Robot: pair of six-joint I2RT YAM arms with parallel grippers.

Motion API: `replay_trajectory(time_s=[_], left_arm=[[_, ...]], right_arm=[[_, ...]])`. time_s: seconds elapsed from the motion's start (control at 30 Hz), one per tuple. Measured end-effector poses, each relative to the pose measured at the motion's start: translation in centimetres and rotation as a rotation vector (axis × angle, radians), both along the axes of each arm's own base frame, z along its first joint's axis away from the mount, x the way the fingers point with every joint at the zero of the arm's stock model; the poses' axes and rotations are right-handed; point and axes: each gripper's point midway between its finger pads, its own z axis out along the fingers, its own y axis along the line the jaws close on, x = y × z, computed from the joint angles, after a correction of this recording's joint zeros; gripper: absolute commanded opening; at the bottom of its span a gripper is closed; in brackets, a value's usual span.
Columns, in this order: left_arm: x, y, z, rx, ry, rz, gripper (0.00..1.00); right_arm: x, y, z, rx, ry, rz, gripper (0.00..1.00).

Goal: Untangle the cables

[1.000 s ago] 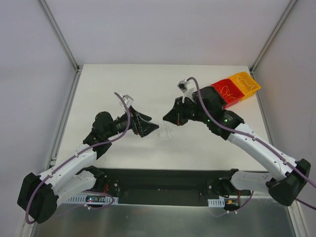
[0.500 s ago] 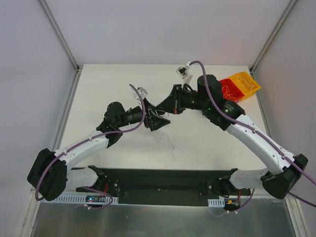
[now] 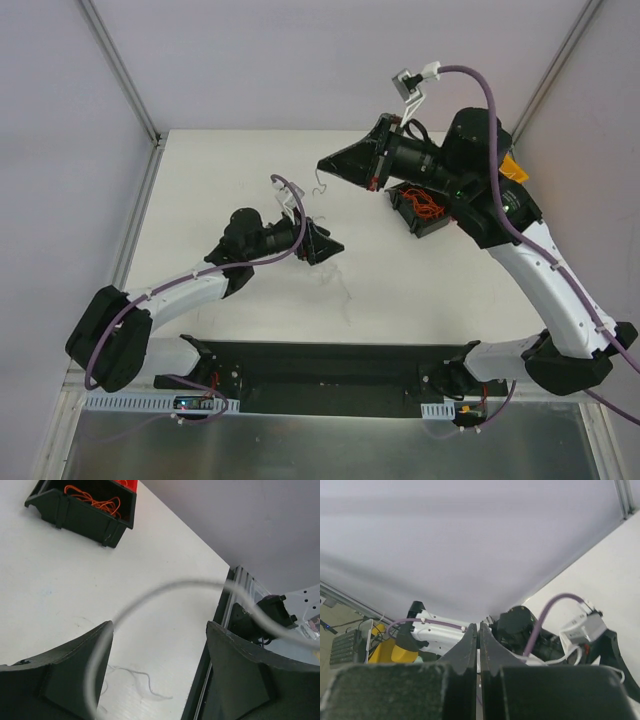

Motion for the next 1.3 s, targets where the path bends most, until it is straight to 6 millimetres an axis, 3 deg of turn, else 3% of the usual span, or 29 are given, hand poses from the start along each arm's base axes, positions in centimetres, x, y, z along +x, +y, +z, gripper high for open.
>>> replay_trajectory(time_s=[0.17, 0.4, 0.53, 0.6, 0.73, 0.87, 1.0, 1.3], left_arm=[[-0.2, 0.0, -1.6, 0.023, 0.029, -0.006, 0.81], [-0.1, 0.0, -4.1, 0.061, 0.080, -0.006, 0.54], [0.7, 0.1, -6.1, 0.095, 0.116, 0.016, 0.52], [1.4, 0.5, -7.1, 0.106, 0.142, 0.039, 0.53], [3.5, 1.7, -8.6, 0.100, 0.206, 0.106, 0.66], [5.0, 2.7, -10.3, 0.089, 0.275, 0.155, 0.76], [4.8, 2.6, -11.6, 0.100, 0.319, 0.148, 0.75], [5.2, 3.0, -14.4, 0.119, 0.402, 0.165, 0.57]], right_arm=[[0.0, -0.2, 3.4, 0.040, -0.057, -0.004, 0.00], [1.2, -0.2, 6.2, 0.067, -0.092, -0.034, 0.00], [1.0, -0.9, 9.2, 0.114, -0.143, -0.052, 0.00], [0.6, -1.7, 11.3, 0.153, -0.184, -0.069, 0.01], [-0.2, -4.0, 15.3, 0.236, -0.276, -0.117, 0.00], [-0.6, -6.0, 17.8, 0.295, -0.340, -0.169, 0.00], [-0.1, -7.4, 19.4, 0.333, -0.383, -0.227, 0.00], [0.4, -10.9, 22.6, 0.401, -0.477, -0.346, 0.00]])
